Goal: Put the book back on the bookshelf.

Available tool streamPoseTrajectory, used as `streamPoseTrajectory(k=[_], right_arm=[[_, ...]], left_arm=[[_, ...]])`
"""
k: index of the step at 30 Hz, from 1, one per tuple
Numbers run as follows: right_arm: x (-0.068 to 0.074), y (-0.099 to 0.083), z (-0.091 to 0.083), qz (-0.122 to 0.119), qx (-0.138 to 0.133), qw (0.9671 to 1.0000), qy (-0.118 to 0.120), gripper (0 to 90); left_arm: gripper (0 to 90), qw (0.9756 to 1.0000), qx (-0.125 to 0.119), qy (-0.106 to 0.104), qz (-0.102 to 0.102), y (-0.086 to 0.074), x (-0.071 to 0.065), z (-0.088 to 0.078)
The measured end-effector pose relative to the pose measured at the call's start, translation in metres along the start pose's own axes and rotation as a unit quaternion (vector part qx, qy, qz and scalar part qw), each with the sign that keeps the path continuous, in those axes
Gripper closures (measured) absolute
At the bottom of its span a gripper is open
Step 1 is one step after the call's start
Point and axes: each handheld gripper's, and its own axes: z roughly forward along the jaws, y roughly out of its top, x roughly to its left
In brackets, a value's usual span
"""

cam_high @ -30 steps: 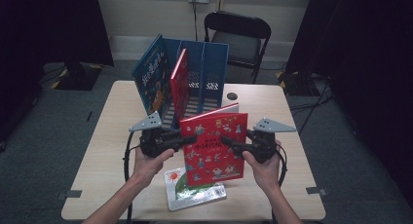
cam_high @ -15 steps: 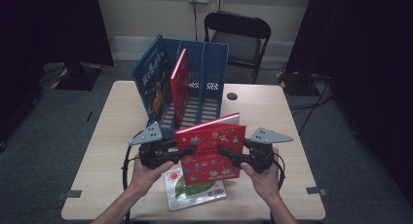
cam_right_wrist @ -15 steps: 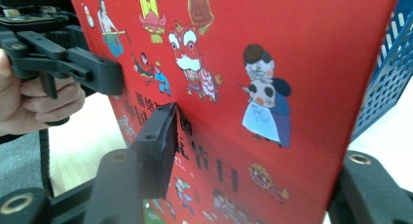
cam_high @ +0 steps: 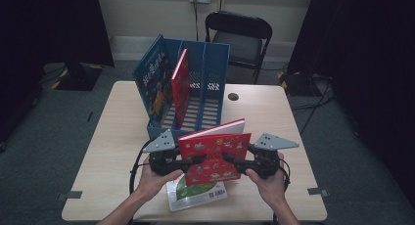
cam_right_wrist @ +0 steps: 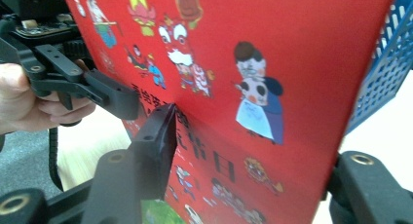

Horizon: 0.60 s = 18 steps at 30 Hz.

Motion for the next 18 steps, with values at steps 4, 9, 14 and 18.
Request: streamPoseTrajectory(k=[4, 9, 14, 18], right_arm=[[0.0, -0.001, -0.006, -0.003, 0.001, 0.9999, -0.015, 38.1], [-0.002, -0.005, -0.015, 0.0, 0.0, 0.9993, -0.037, 35.4], [-0.008, -0.01, -0.012, 0.011, 0.009, 0.9987, -0.05, 30.6], [-0.01, -0.014, -0.003, 0.014, 0.021, 0.9983, -0.053, 26.2]], left_arm=[[62.1, 1.0, 0.002, 0.003, -0.004, -0.001, 0.001, 0.0], [66.6, 1.0, 0.001, 0.006, -0.007, -0.003, 0.002, -0.001], [72.8, 1.0, 0.0, 0.002, -0.007, -0.002, 0.001, 0.0], [76.2, 1.0, 0.002, 0.007, 0.0, -0.002, 0.0, -0.001]])
